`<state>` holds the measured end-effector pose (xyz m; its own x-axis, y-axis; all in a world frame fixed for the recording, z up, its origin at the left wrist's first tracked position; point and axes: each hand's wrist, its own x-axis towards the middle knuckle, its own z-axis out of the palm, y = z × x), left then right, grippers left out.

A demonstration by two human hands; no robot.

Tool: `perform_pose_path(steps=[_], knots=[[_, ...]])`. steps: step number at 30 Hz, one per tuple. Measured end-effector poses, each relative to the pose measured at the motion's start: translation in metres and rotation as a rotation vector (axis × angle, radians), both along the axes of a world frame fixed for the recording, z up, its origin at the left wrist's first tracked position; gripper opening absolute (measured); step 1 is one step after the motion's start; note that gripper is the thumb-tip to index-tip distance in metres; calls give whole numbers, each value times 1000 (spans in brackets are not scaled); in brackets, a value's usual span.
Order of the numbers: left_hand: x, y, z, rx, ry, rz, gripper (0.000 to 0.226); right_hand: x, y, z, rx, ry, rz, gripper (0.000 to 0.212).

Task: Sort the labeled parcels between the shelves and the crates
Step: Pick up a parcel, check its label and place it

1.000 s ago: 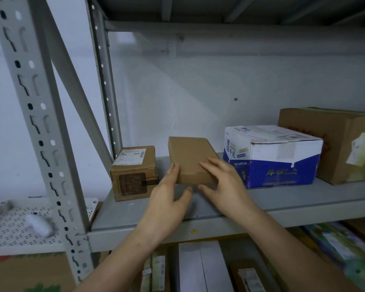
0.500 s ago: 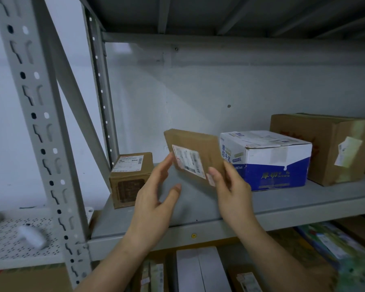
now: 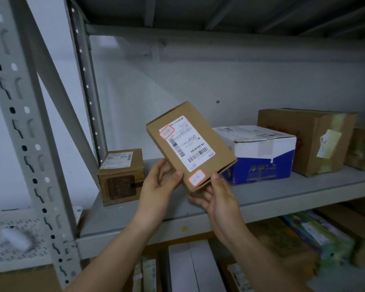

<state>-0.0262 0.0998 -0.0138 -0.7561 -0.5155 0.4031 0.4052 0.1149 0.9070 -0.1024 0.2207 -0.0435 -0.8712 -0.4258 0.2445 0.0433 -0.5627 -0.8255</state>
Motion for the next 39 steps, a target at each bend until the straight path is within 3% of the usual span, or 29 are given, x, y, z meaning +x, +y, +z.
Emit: perform_pose_path(steps=[6,10,16,24,39], knots=[[0,-5,-5,-46,2,22,67,-8,19,-3,115,34,156,31],[5,-12,-9,-71,-7,21,65,-25,34,-4,53,26,106,32],[13,-12,-10,-120,-40,68,64,-40,39,-4,226,189,70,35],[13,-9,-8,-127,-91,114,63,-53,41,-2,297,223,104,28],[15,-21,-17,-141,-128,131,64,-60,39,-9,451,493,85,45]])
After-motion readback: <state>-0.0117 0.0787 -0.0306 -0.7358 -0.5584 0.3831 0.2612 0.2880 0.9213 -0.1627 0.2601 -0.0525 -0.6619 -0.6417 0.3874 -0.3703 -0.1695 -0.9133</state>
